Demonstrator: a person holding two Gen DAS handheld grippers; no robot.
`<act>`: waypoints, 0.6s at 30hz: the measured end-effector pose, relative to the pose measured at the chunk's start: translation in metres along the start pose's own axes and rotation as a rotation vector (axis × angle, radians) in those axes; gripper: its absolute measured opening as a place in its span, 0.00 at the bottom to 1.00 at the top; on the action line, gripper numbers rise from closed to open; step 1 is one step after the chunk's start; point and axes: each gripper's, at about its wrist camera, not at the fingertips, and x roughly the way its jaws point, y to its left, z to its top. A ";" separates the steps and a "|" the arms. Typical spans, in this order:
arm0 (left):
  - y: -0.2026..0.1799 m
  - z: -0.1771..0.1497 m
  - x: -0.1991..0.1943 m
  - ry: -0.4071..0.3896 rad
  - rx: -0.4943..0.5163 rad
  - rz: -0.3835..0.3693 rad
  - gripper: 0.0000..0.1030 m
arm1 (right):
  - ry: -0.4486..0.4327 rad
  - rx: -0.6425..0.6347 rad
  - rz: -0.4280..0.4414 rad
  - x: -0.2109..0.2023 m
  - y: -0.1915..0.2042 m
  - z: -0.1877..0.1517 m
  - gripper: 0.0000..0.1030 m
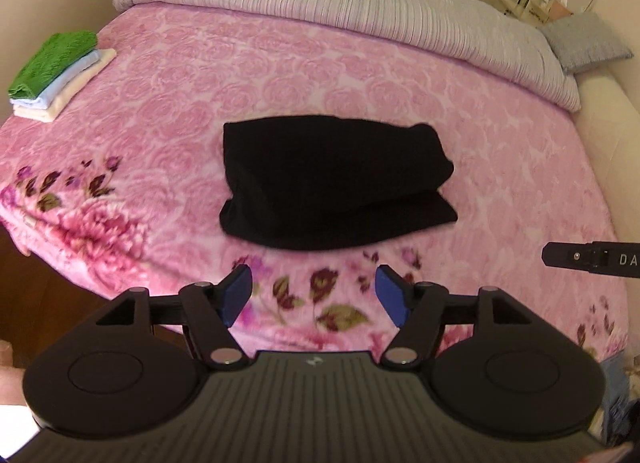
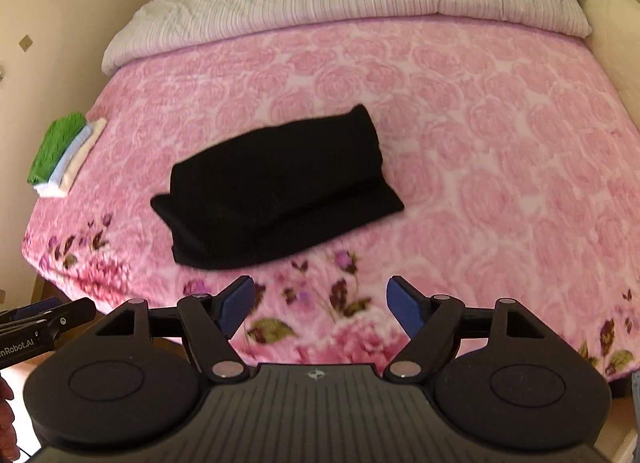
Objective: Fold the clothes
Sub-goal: 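Open both grippers and pull back from the garment on the bed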
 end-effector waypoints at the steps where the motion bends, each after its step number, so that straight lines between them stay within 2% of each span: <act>1: -0.001 -0.007 -0.004 -0.002 0.001 0.005 0.64 | 0.002 -0.004 0.001 -0.002 -0.001 -0.008 0.74; 12: -0.004 -0.075 -0.051 -0.027 -0.023 0.043 0.66 | -0.006 -0.062 0.009 -0.038 0.002 -0.075 0.79; 18: -0.007 -0.094 -0.068 -0.046 -0.029 0.042 0.68 | -0.016 -0.079 0.011 -0.054 0.001 -0.099 0.79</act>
